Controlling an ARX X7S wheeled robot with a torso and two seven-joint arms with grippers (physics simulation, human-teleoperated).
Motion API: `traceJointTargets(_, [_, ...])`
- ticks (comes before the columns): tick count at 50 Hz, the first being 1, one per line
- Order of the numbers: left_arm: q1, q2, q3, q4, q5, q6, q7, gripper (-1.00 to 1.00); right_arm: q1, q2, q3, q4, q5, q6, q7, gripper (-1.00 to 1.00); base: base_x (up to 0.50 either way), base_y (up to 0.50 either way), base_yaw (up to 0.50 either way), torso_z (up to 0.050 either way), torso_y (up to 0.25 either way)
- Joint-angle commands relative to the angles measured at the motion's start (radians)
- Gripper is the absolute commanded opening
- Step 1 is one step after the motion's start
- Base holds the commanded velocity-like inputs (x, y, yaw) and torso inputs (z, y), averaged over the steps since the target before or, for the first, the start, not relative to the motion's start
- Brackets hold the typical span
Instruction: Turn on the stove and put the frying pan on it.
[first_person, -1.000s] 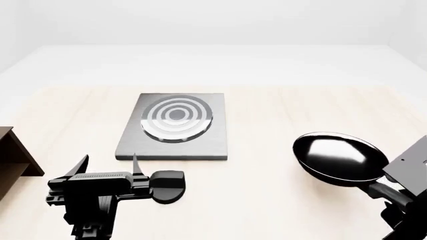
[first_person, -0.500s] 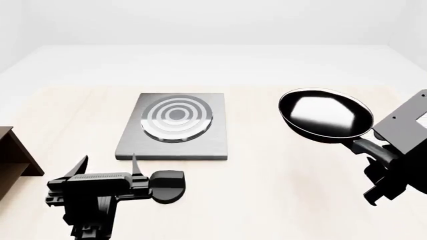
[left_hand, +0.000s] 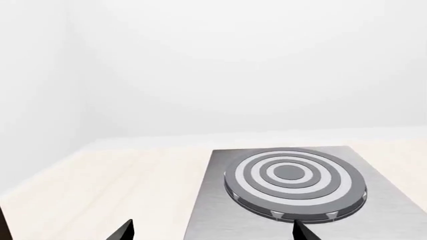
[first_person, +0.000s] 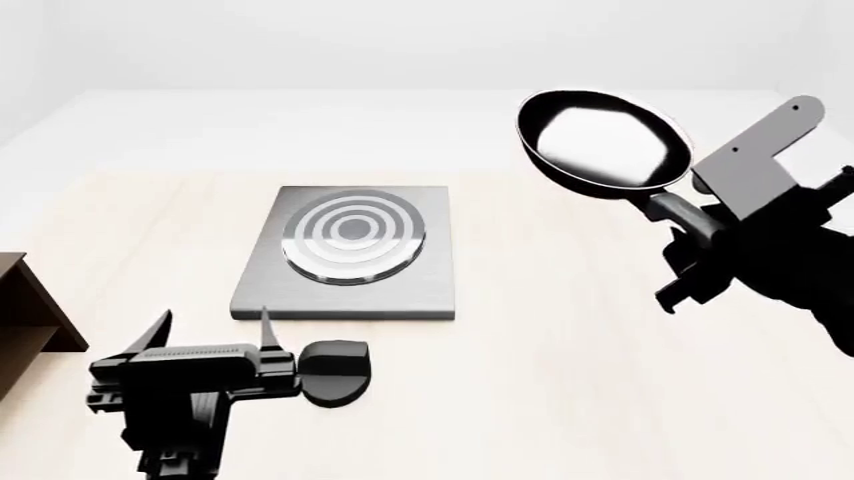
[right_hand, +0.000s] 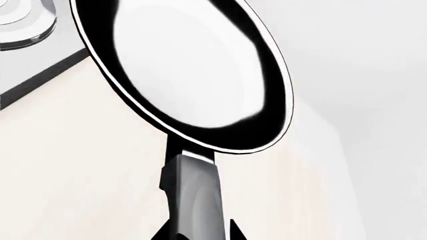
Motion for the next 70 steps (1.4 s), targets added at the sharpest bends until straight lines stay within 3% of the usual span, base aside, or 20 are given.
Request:
traceJointTargets(1, [0.000, -0.005, -0.003, 0.001, -0.006, 0.002, -0.002, 1.00, 0.112, -0.106, -0.030, 0.100, -0.149, -0.051, 0.005, -1.00, 0.00, 0.00, 0.00, 0.000, 0.000])
traceJointTargets(32, [0.024, -0.003, -0.008, -0.029, -0.048, 0.105, 0.038, 1.00, 0.264, -0.343, -0.123, 0.308, -0.236, -0.125, -0.012, -1.00, 0.00, 0.00, 0.00, 0.000, 0.002])
traceJointTargets(70, [0.041, -0.014, -0.005, -0.022, -0.054, 0.155, 0.040, 1.00, 0.260, -0.646, -0.213, 0.640, -0.324, -0.376, -0.002, -1.00, 0.00, 0.00, 0.00, 0.001, 0.002])
